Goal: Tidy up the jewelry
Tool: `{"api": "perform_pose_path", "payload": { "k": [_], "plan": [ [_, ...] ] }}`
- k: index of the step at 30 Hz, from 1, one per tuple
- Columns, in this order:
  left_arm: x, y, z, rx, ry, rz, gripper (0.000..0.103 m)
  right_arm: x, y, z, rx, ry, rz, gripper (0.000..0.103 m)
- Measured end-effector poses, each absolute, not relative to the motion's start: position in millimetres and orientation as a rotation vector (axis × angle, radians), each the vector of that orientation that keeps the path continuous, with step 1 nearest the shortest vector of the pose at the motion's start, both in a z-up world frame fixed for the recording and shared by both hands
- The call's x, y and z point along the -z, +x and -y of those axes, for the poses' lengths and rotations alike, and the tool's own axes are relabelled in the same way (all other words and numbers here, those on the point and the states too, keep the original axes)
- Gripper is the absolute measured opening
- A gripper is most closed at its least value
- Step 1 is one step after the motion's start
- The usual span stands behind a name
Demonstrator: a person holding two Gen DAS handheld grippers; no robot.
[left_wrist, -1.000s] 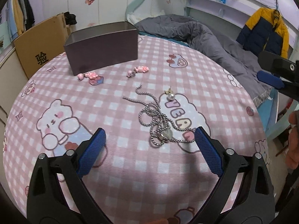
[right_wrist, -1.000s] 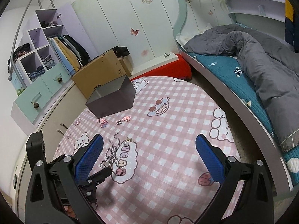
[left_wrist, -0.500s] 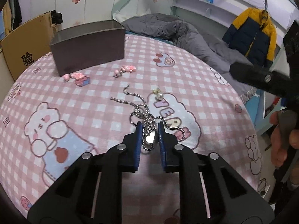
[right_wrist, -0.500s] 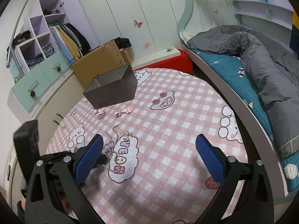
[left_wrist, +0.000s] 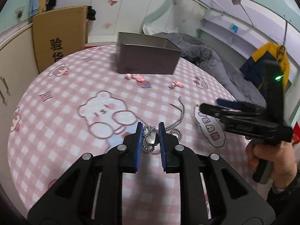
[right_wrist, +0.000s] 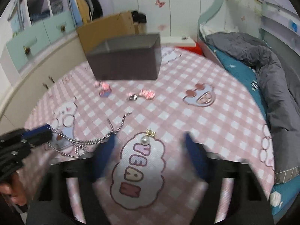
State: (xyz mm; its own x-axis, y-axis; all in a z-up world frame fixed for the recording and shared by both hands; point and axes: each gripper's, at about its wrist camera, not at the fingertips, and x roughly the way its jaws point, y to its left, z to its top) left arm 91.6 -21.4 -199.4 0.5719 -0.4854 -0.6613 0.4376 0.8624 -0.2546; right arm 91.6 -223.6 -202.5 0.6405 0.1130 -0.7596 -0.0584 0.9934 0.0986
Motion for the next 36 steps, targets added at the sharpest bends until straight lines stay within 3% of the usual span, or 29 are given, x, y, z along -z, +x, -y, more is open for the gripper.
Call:
{"api": "perform_pose_path", "payload": {
  "k": [2,4,15,27,33,35,36],
  "plan": [
    [199,92,17,0.535,-0.074,-0.792,0.017,208,95,220,-0.087,0.038,-0.885,0.036],
    [200,92,15,0.531,-0.08,-0.789,0.017,207,94,219,-0.098,0.03,-0.885,0.011],
    [184,85,9,0.536,-0.097,-0.75,0.017,188,69,226,-0.2,0.133,-0.836,0.009],
    [74,93,-6,0.528,-0.035,-0.509,0.015,86,64,232,-0.318,0.134,-0.636,0.009],
    [56,101,-10,0.545,-0.015,-0.501,0.015,54,71,227,-0.329,0.084,-0.582,0.009],
    [67,98,-8,0.545,0.009,-0.536,0.018,60,71,225,-0.339,0.088,-0.592,0.01],
    [81,95,-5,0.523,0.041,-0.565,0.025,67,71,222,-0.344,0.092,-0.607,0.01]
  ]
}}
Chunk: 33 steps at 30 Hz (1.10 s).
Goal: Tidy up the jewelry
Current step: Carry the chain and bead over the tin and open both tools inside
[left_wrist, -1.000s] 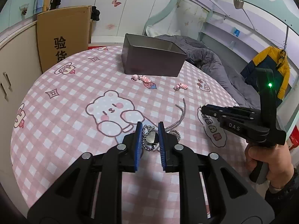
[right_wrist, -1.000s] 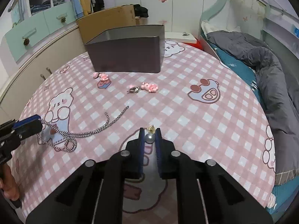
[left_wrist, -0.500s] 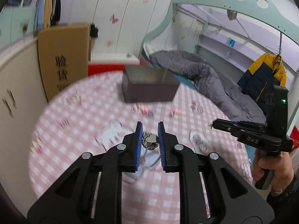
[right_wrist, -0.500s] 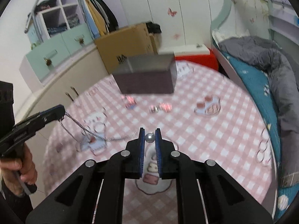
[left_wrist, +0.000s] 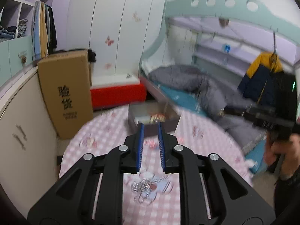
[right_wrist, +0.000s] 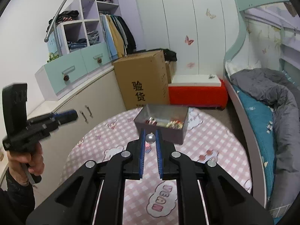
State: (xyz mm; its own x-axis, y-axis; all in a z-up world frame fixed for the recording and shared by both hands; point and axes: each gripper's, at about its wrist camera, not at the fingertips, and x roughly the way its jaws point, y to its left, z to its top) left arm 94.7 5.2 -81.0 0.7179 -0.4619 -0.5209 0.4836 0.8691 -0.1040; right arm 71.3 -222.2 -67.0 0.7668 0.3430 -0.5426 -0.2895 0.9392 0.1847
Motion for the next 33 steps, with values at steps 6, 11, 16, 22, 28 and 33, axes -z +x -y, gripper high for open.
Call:
{"api": "perform_pose_path", "payload": {
  "k": [6,11,16,22,28,33],
  "plan": [
    [152,88,-8,0.47,0.001,-0.694,0.093,108,72,217,-0.359,0.131,-0.699,0.01],
    [195,97,12,0.436,0.1,-0.783,0.085,118,71,214,-0.36,0.142,-0.72,0.01],
    [218,116,18,0.461,0.105,-0.879,0.033,121,69,217,-0.349,0.146,-0.723,0.01],
    [216,111,24,0.523,0.093,-0.877,0.012,119,67,219,-0.354,0.145,-0.714,0.01],
    [185,111,15,0.53,0.035,-0.815,0.012,103,67,219,-0.362,0.136,-0.686,0.01],
    [131,113,9,0.541,0.027,-0.702,0.012,75,73,218,-0.369,0.103,-0.629,0.01]
  ]
}}
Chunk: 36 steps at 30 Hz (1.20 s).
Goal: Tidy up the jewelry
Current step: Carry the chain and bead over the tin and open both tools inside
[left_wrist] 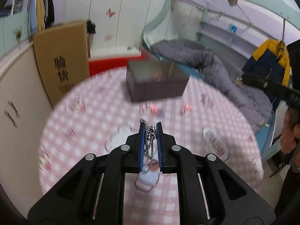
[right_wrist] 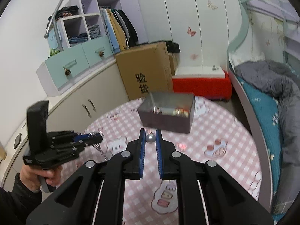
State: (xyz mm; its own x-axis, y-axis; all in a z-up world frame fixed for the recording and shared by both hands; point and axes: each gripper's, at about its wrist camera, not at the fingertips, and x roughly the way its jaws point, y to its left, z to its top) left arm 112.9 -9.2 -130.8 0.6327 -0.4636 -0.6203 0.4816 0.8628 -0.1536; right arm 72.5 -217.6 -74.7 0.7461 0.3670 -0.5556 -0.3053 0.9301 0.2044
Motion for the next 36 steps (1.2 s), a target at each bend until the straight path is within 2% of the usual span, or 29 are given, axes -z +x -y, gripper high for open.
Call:
{"api": "perform_pose_path", "payload": {
  "k": [9,15,20,32,35,36],
  "plan": [
    [24,129,19,0.557,0.107,-0.499,0.012,5,98,207,-0.409,0.032,-0.511,0.01],
    [-15,167,34,0.598,0.094,-0.497,0.012,-19,136,201,-0.428,0.017,-0.521,0.01],
    [-15,202,55,0.605,0.089,-0.54,0.012,1,178,205,-0.422,0.064,-0.612,0.01],
    [29,267,90,0.609,0.081,-0.654,0.012,79,249,222,-0.398,0.166,-0.818,0.01],
    [45,276,94,0.582,0.089,-0.698,0.014,90,255,228,-0.368,0.19,-0.85,0.021],
    [48,278,95,0.565,0.095,-0.709,0.02,90,255,231,-0.354,0.203,-0.845,0.037]
  ]
}}
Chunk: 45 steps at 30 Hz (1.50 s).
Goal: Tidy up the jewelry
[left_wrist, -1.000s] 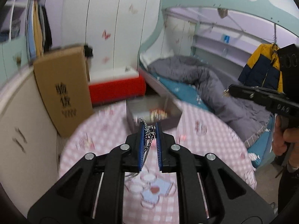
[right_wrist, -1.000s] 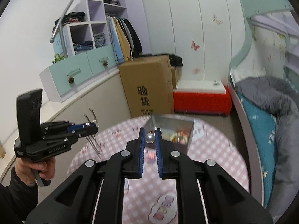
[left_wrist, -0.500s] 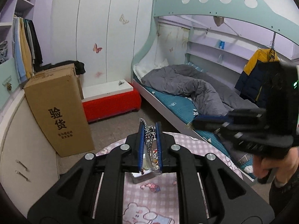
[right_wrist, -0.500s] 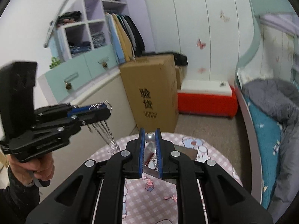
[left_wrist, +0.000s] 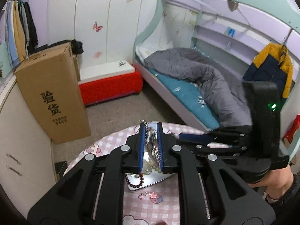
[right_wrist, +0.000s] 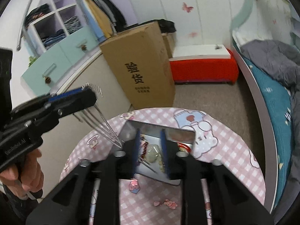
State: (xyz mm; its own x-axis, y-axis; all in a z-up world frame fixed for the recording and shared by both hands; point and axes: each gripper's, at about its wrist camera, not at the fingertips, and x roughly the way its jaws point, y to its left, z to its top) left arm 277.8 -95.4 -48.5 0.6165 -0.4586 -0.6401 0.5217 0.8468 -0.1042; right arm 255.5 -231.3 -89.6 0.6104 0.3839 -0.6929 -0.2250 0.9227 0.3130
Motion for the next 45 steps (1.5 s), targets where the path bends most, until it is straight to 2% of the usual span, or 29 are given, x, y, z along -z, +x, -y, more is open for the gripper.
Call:
{"api": "perform_pose_path", "payload": {
  "k": [1,2,3,14,31,38,45],
  "plan": [
    [51,279,95,0.523,0.109,-0.72,0.054,89,253,237,-0.332,0.221,-0.828,0.072],
    [51,278,93,0.487,0.109,-0.714,0.093,87,251,242,-0.309,0.232,-0.807,0.085],
    [49,274,86,0.466,0.084,-0.679,0.097,83,246,248,-0.268,0.231,-0.771,0.095],
    [19,210,53,0.291,0.115,-0.525,0.097,50,188,269,-0.184,0.249,-0.646,0.095],
    [-5,114,27,0.264,0.086,-0.384,0.097,7,103,261,-0.176,0.205,-0.493,0.095],
    [10,99,13,0.246,0.041,-0.373,0.097,10,69,259,-0.158,0.172,-0.438,0.095],
    [59,107,12,0.275,-0.009,-0.463,0.097,40,58,254,-0.144,0.11,-0.472,0.095]
  ]
}}
